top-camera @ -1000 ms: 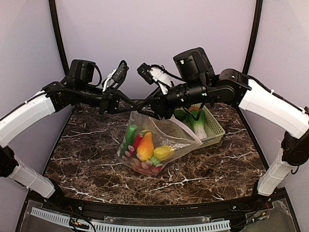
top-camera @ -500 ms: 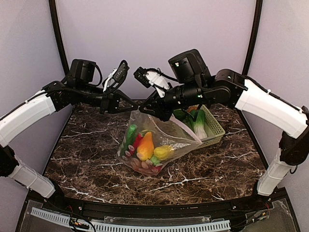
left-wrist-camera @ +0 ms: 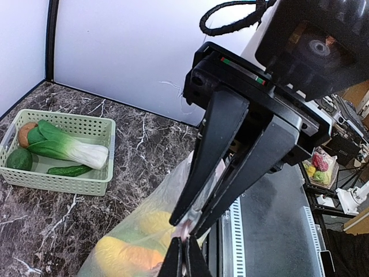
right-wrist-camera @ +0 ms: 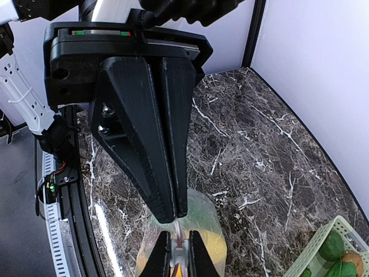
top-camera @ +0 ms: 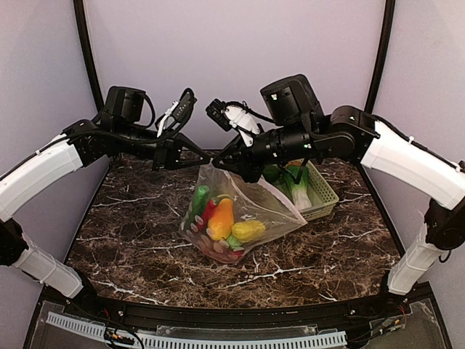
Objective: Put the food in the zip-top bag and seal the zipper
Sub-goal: Zip the zipper on the zipper food storage bag.
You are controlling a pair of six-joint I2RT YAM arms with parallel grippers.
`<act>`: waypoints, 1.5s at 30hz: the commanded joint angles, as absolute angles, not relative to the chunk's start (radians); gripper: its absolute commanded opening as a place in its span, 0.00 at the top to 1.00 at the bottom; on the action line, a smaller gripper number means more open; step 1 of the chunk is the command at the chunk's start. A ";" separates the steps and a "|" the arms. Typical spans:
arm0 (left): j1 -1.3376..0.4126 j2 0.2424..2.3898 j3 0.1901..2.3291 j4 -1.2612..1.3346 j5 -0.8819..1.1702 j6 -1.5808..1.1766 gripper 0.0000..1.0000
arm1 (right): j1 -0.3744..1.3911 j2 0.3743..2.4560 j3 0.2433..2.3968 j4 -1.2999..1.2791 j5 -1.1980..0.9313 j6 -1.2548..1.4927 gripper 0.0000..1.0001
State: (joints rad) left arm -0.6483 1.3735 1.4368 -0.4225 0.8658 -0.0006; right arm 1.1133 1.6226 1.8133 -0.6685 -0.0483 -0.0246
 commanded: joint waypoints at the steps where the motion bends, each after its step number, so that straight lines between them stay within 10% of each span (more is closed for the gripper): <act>1: -0.632 1.358 1.468 -0.441 0.795 0.016 0.99 | 1.120 1.538 1.771 -0.670 -0.038 -0.008 0.93; 45: -0.573 1.340 1.463 -0.479 0.605 0.029 0.99 | 1.120 1.390 1.571 -0.726 -0.021 0.105 0.91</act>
